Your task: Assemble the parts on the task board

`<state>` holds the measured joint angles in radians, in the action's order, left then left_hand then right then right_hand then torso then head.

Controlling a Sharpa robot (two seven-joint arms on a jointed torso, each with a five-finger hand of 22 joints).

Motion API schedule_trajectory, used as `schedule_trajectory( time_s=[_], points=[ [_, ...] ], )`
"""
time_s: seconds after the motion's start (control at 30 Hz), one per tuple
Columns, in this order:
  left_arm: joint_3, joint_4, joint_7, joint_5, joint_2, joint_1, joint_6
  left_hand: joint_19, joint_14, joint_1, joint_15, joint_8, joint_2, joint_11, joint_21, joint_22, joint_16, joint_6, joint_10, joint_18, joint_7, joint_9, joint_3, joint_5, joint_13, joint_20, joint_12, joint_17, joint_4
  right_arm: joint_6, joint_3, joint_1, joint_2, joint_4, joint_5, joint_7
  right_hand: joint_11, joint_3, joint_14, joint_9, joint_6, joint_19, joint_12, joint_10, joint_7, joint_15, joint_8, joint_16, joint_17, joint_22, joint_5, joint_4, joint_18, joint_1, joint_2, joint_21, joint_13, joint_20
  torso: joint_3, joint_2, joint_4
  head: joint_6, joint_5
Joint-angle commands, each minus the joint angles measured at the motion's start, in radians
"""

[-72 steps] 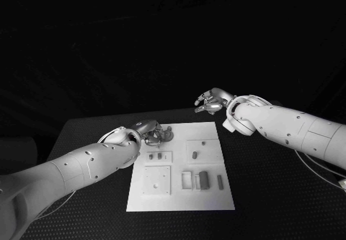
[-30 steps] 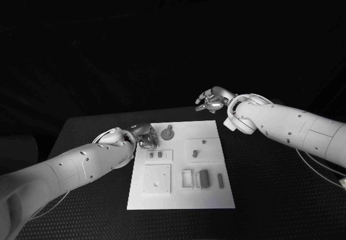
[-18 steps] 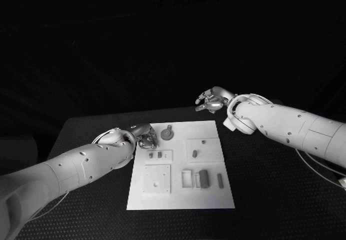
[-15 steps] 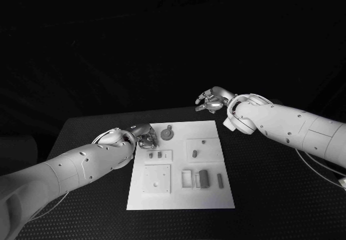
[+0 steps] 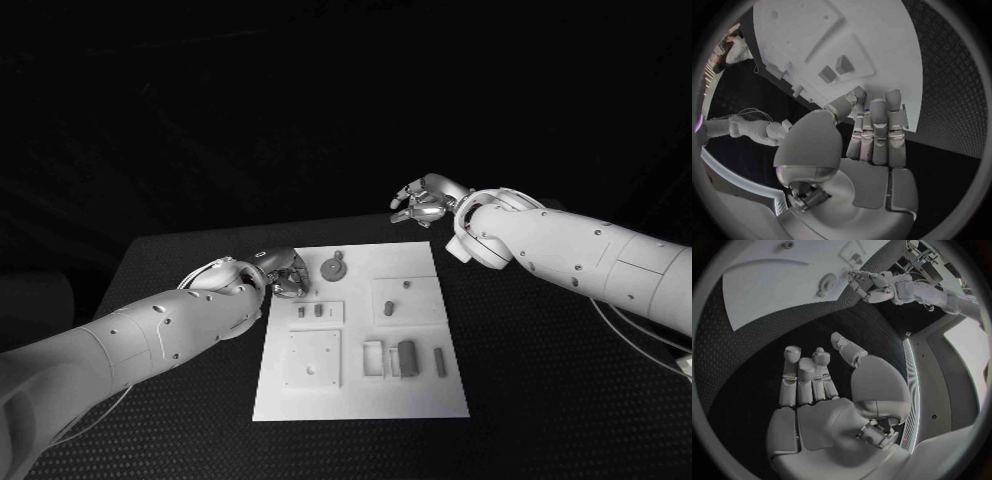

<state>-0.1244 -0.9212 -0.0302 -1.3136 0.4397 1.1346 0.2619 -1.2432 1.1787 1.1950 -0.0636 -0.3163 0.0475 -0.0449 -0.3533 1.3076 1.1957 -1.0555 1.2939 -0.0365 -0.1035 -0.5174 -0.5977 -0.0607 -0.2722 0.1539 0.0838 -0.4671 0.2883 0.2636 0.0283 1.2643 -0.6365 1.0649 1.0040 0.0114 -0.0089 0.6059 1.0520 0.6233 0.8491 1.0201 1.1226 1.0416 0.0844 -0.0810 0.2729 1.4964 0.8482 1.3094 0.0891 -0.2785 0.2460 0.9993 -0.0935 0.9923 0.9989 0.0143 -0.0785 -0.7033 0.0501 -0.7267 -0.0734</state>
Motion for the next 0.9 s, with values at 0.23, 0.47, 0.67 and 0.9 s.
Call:
schedule_trajectory(
  time_s=[0.23,0.47,0.67,0.9],
  points=[
    [0.004,-0.025,-0.019,0.009,0.005,0.0,0.019,-0.002,0.004,-0.002,-0.001,-0.003,-0.009,-0.003,-0.005,0.024,0.005,-0.009,0.011,-0.03,-0.001,-0.002,-0.006,-0.007,-0.001,0.007,0.002,0.001,0.001,-0.008,0.0,0.0,0.0,-0.001,0.001,0.009,0.033,0.003,-0.005,-0.002,0.091,-0.004,0.0,-0.104,0.049,0.001,-0.006,-0.003,0.0,0.015,0.006,0.0,0.016,-0.002,0.006,-0.005,-0.001,0.0,0.0001,0.0,-0.0001,0.0,-0.002],
    [0.004,-0.037,-0.023,0.011,0.013,0.0,0.026,-0.002,0.004,-0.002,-0.001,-0.003,-0.009,-0.003,-0.006,0.024,0.005,-0.009,0.011,-0.03,-0.001,-0.002,-0.006,-0.007,-0.002,0.007,0.001,0.002,0.001,-0.009,0.0,0.0,-0.001,0.001,0.001,0.009,0.033,0.003,-0.005,-0.002,0.091,-0.004,0.0,-0.104,0.049,0.001,-0.006,-0.003,0.0,0.015,0.006,0.0,0.016,-0.002,0.006,-0.005,-0.002,0.0,0.0004,0.0,0.0006,0.0,-0.003],
    [0.005,-0.036,-0.023,0.016,0.014,0.001,0.021,-0.002,0.004,-0.002,-0.001,-0.002,-0.009,-0.003,-0.006,0.024,0.005,-0.009,0.012,-0.03,-0.001,-0.002,-0.007,-0.007,-0.002,0.007,0.0,0.002,0.001,-0.009,0.0,0.0,-0.002,0.0,0.001,0.009,0.033,0.003,-0.005,-0.002,0.091,-0.004,0.0,-0.104,0.049,0.001,-0.006,-0.003,0.0,0.015,0.006,0.0,0.016,-0.002,0.006,-0.005,-0.002,0.001,-0.0001,0.001,0.0,0.0,-0.004],
    [0.004,-0.035,-0.025,0.016,0.003,0.0,0.013,-0.002,0.004,-0.002,-0.001,-0.002,-0.01,-0.003,-0.006,0.024,0.005,-0.009,0.012,-0.03,-0.001,-0.002,-0.007,-0.007,-0.002,0.007,0.0,0.002,0.001,-0.01,0.0,0.0,0.0,0.0,0.001,0.009,0.033,0.003,-0.005,-0.002,0.092,-0.004,0.0,-0.104,0.049,0.001,-0.006,-0.003,0.0,0.015,0.006,0.0,0.016,-0.002,0.006,-0.005,-0.002,0.001,0.0004,0.0,0.0005,0.0,-0.003]
  ],
)
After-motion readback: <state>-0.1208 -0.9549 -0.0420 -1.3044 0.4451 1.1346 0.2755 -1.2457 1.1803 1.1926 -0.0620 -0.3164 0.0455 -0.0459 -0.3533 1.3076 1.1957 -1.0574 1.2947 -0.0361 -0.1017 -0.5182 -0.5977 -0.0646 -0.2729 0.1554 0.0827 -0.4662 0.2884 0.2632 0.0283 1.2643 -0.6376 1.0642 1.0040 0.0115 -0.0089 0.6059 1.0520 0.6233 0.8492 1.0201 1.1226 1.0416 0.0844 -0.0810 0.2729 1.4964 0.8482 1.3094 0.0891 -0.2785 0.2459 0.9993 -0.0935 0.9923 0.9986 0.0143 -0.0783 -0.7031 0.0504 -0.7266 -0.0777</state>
